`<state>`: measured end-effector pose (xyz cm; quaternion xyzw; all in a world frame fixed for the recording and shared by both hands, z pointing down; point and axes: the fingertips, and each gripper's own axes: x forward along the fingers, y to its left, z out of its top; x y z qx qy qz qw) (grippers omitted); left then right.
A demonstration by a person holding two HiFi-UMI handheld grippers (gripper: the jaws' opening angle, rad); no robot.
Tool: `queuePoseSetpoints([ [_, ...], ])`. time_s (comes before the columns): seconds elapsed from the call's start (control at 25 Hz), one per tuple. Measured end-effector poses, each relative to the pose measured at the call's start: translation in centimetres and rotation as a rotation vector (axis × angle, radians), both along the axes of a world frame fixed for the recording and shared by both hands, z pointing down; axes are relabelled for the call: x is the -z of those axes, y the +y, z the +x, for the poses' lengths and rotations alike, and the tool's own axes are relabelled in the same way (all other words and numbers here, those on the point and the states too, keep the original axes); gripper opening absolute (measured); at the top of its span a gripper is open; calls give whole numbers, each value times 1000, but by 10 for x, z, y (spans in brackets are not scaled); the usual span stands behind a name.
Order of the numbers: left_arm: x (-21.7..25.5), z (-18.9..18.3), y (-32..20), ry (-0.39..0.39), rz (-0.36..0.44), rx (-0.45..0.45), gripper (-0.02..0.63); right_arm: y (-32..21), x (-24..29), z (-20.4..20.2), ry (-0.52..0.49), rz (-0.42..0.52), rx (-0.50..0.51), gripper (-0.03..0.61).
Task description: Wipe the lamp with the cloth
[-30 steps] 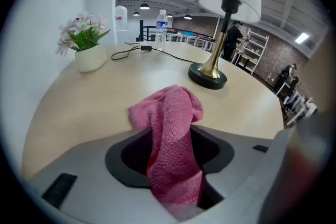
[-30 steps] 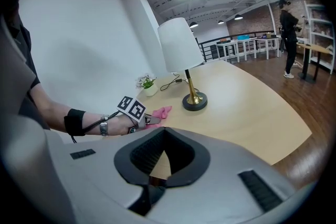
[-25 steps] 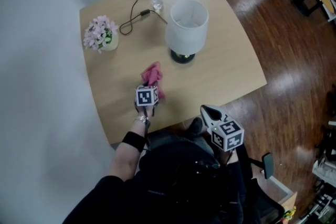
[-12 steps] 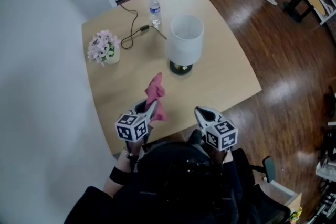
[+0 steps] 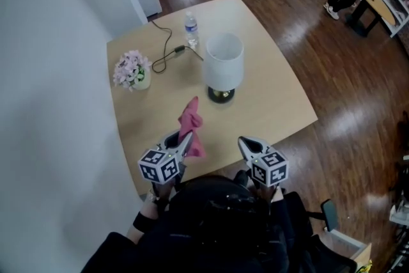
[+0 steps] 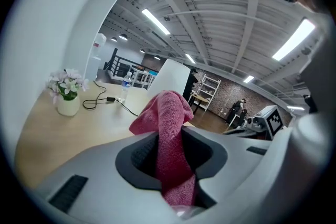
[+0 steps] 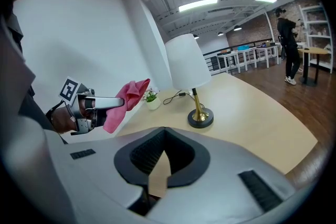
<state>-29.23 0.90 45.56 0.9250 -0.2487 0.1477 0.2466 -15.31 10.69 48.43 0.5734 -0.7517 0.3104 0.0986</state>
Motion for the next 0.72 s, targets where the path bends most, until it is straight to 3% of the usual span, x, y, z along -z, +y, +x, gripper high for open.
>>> queuePoseSetpoints([
  [0.24,27,31,-40,57,49,16,117,6,-1,11,4,-12,-22,6],
  [0.72,145,114,-164,264,192,27,117,20,4,21,31,-53,-96,6],
])
